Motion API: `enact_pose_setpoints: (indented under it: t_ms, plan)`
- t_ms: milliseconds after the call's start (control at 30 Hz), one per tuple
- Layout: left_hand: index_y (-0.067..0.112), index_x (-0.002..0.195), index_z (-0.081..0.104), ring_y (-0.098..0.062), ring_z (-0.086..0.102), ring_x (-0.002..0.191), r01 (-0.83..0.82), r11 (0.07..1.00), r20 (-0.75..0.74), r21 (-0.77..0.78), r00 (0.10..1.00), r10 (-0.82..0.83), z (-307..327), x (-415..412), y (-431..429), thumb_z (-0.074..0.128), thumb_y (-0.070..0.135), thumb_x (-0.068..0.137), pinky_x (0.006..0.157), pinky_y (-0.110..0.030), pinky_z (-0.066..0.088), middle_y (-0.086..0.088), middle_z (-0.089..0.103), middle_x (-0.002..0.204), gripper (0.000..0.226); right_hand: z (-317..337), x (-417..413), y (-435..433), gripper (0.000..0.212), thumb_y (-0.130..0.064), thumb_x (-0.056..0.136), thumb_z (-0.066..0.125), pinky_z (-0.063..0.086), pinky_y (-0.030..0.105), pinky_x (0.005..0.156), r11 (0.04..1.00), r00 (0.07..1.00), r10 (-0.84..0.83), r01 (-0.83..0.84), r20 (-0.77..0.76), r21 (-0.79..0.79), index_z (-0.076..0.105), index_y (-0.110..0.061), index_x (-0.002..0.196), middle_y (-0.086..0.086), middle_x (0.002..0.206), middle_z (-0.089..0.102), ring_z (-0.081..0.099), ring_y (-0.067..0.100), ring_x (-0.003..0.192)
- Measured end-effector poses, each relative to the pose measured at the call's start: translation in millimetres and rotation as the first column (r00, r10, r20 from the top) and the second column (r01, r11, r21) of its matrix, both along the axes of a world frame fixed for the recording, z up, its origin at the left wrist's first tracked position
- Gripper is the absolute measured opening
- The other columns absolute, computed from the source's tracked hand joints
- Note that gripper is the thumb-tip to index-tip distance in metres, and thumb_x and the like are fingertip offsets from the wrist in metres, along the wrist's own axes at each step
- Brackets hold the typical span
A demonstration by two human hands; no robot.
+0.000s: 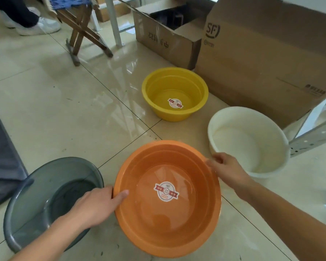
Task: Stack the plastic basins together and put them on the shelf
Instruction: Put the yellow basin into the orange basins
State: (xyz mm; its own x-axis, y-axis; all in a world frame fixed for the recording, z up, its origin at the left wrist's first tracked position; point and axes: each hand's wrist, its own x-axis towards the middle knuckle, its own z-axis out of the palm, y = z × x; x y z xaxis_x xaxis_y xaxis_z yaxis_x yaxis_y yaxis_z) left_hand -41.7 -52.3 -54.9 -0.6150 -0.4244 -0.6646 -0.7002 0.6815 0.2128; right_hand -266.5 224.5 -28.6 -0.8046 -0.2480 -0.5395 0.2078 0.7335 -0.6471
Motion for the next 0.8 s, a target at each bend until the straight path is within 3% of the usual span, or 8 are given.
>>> enact_pose_setpoints:
  t_ms: [67, 167, 267, 333, 500, 600, 700, 800]
  plan:
    - [0.035, 0.098, 0.063, -0.010, 0.071, 0.084, -0.076, 0.997, -0.044, -0.030, 0.996, 0.074, 2.9, 3.9, -4.6, 0.022, 0.086, 0.089, 0.083, -0.035, 0.060, 0.008, 0.074, 0.089, 0.066, 2.8, -31.6, -36.7, 0.059, -0.038, 0.089, 0.069, 0.056, 0.048, 0.099, 0.981, 0.995, -0.102, 0.103, 0.014, -0.167, 0.062, 0.001, 0.133, 0.023, 0.120, 0.069, 0.066, 0.039, 0.118]
    - [0.035, 0.094, 0.066, -0.011, 0.069, 0.094, -0.171, 0.985, -0.088, -0.015, 0.982, 0.169, 5.3, 12.0, -9.4, 0.022, 0.088, 0.086, 0.085, -0.036, 0.054, 0.007, 0.074, 0.093, 0.069, 2.5, -77.3, -95.7, 0.059, -0.025, 0.096, 0.067, 0.056, 0.045, 0.097, 0.814, 0.904, -0.265, 0.396, 0.335, -0.425, 0.051, 0.006, 0.144, 0.031, 0.123, 0.062, 0.063, 0.043, 0.122]
    - [0.038, 0.092, 0.068, -0.003, 0.068, 0.095, -0.222, 0.975, -0.068, 0.025, 0.972, 0.223, 4.8, 17.8, -13.1, 0.025, 0.087, 0.088, 0.089, -0.033, 0.053, 0.006, 0.075, 0.093, 0.065, -11.1, -104.4, -136.8, 0.075, -0.023, 0.096, 0.066, 0.052, 0.044, 0.096, 0.591, 0.718, -0.309, 0.659, 0.624, -0.466, 0.031, -0.002, 0.159, 0.031, 0.144, 0.049, 0.055, 0.040, 0.130]
    - [0.036, 0.095, 0.068, 0.004, 0.067, 0.093, -0.223, 0.974, -0.062, 0.033, 0.972, 0.225, 0.8, 21.9, -15.8, 0.029, 0.081, 0.092, 0.091, -0.026, 0.052, 0.007, 0.075, 0.095, 0.059, -23.4, -116.1, -153.3, 0.076, -0.022, 0.096, 0.065, 0.050, 0.046, 0.100, 0.495, 0.624, -0.339, 0.755, 0.704, -0.430, 0.028, -0.001, 0.160, 0.029, 0.154, 0.043, 0.050, 0.040, 0.139]
    - [0.035, 0.085, 0.069, 0.007, 0.070, 0.082, -0.308, 0.948, -0.117, 0.079, 0.942, 0.316, -7.4, 35.2, -18.0, 0.033, 0.084, 0.086, 0.084, -0.017, 0.053, 0.006, 0.076, 0.086, 0.061, -40.1, -131.5, -174.1, 0.063, -0.026, 0.090, 0.074, 0.057, 0.046, 0.093, 0.474, 0.590, -0.403, 0.789, 0.700, -0.392, 0.051, -0.009, 0.147, 0.018, 0.141, 0.058, 0.060, 0.032, 0.123]
    - [0.030, 0.080, 0.068, 0.001, 0.072, 0.079, -0.328, 0.938, -0.152, 0.110, 0.928, 0.342, -5.1, 37.3, -18.6, 0.046, 0.071, 0.094, 0.080, -0.018, 0.054, 0.000, 0.077, 0.083, 0.049, -29.7, -139.1, -179.3, 0.052, -0.015, 0.089, 0.076, 0.063, 0.043, 0.064, 0.531, 0.653, -0.471, 0.747, 0.593, -0.400, 0.056, -0.011, 0.136, 0.015, 0.132, 0.059, 0.061, 0.035, 0.121]
    - [0.025, 0.079, 0.067, -0.002, 0.072, 0.077, -0.334, 0.938, -0.189, 0.097, 0.919, 0.347, -2.0, 34.8, -19.3, 0.048, 0.068, 0.096, 0.075, -0.019, 0.051, -0.003, 0.076, 0.083, 0.050, -15.8, -141.4, -172.8, 0.043, -0.005, 0.089, 0.067, 0.058, 0.033, 0.039, 0.576, 0.703, -0.499, 0.706, 0.507, -0.411, 0.052, -0.012, 0.128, 0.017, 0.137, 0.054, 0.060, 0.044, 0.122]
    - [0.024, 0.075, 0.066, -0.005, 0.069, 0.068, -0.348, 0.932, -0.228, 0.101, 0.904, 0.363, 9.7, 31.6, -15.9, 0.046, 0.064, 0.098, 0.066, -0.023, 0.048, -0.002, 0.071, 0.069, 0.050, 13.5, -126.4, -149.4, 0.037, 0.003, 0.089, 0.054, 0.060, 0.033, 0.041, 0.496, 0.709, -0.459, 0.705, 0.536, -0.507, 0.055, -0.007, 0.125, 0.020, 0.122, 0.063, 0.065, 0.045, 0.117]
